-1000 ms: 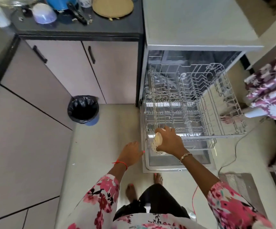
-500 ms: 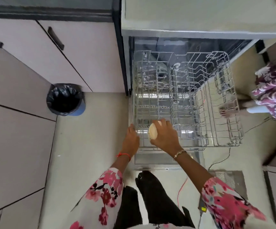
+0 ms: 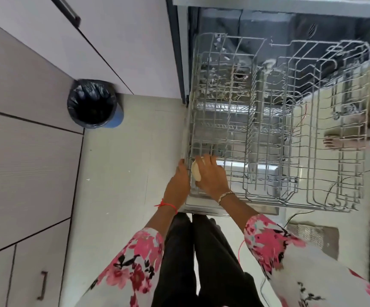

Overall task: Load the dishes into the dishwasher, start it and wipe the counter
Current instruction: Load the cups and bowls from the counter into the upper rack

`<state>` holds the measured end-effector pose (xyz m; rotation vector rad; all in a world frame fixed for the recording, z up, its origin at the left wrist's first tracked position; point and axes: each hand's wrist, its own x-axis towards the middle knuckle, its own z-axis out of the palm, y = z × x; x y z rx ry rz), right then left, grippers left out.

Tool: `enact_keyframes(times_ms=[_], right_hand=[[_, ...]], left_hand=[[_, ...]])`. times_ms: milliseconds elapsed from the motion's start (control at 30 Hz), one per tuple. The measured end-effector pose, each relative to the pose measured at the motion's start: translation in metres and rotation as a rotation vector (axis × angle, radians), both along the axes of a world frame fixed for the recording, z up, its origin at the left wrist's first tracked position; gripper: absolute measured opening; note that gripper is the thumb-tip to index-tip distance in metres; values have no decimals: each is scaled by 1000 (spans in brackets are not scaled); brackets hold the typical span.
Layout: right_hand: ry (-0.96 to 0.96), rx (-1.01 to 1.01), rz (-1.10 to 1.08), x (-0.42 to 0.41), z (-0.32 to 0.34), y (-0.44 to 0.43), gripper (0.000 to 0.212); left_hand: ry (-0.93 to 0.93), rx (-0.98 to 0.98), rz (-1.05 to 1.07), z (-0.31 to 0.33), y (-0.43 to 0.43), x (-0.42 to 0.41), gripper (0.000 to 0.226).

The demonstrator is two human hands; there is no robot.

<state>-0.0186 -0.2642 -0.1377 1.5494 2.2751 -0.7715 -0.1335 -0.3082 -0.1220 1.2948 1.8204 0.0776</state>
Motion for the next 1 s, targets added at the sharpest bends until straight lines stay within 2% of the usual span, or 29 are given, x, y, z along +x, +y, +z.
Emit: enact_keyframes(times_ms=[133, 233, 300, 400, 467, 567, 633, 733, 833, 1000], right_hand=[[-13, -10, 13, 0, -4, 1, 89], [4, -72, 26, 3, 2, 4, 92], [16, -81, -18, 2, 10, 7, 89], [29, 84, -10, -9, 29, 17, 80], [61, 191, 36, -24, 45, 25, 70], [140, 300, 74, -63, 67, 38, 54], [174, 356, 96, -99, 77, 43, 34], [153, 403, 146, -161, 90, 58, 15], [177, 453, 123, -229, 108, 72, 11], [201, 525, 107, -324, 151, 98, 21]], left_hand=[[-25, -28, 95, 4, 3, 2, 53], [8, -48, 25, 5, 5, -2, 55], [-32, -23, -39, 10, 6, -12, 54], [-98, 26, -116, 23, 8, -37, 48], [-65, 63, -157, 33, 8, -61, 44], [12, 108, -147, 44, 8, -108, 40], [57, 146, -117, 53, 7, -149, 33], [111, 189, -116, 66, 10, -220, 29], [146, 225, -116, 83, 17, -302, 30], [177, 380, -22, 132, 48, -418, 31]])
